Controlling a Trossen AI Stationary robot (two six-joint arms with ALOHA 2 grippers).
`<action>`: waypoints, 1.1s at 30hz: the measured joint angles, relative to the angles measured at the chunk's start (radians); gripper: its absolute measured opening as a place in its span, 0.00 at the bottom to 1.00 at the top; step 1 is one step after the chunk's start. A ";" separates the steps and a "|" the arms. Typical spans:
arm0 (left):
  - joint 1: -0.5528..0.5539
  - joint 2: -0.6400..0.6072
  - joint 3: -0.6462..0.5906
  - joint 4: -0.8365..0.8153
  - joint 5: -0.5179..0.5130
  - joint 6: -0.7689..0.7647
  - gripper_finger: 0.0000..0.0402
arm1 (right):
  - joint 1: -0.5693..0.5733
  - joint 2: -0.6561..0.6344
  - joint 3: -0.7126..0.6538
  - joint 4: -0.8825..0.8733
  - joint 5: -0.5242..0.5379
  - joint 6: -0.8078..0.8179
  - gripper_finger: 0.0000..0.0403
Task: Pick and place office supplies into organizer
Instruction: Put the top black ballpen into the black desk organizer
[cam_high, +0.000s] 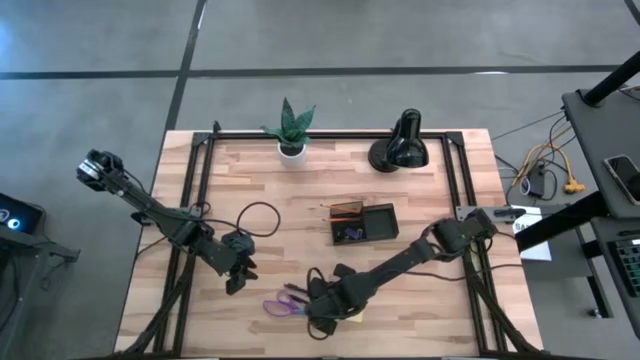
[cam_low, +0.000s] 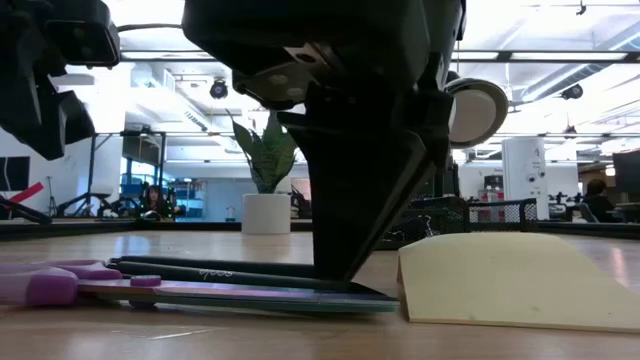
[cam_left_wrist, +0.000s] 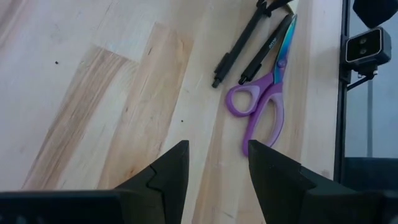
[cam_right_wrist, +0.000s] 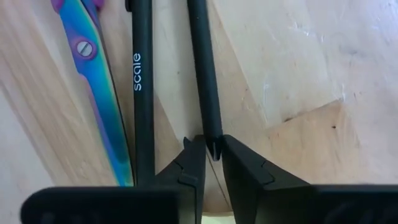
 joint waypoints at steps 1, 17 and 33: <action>0.000 0.000 0.000 0.000 0.000 0.009 0.36 | 0.000 -0.001 -0.010 0.012 0.001 0.000 0.09; 0.002 0.000 -0.002 0.018 -0.094 0.133 0.36 | -0.013 -0.003 -0.088 0.135 0.029 0.007 0.04; 0.073 0.393 0.009 0.384 -0.091 0.802 0.36 | -0.013 -0.004 -0.091 0.135 0.030 0.004 0.04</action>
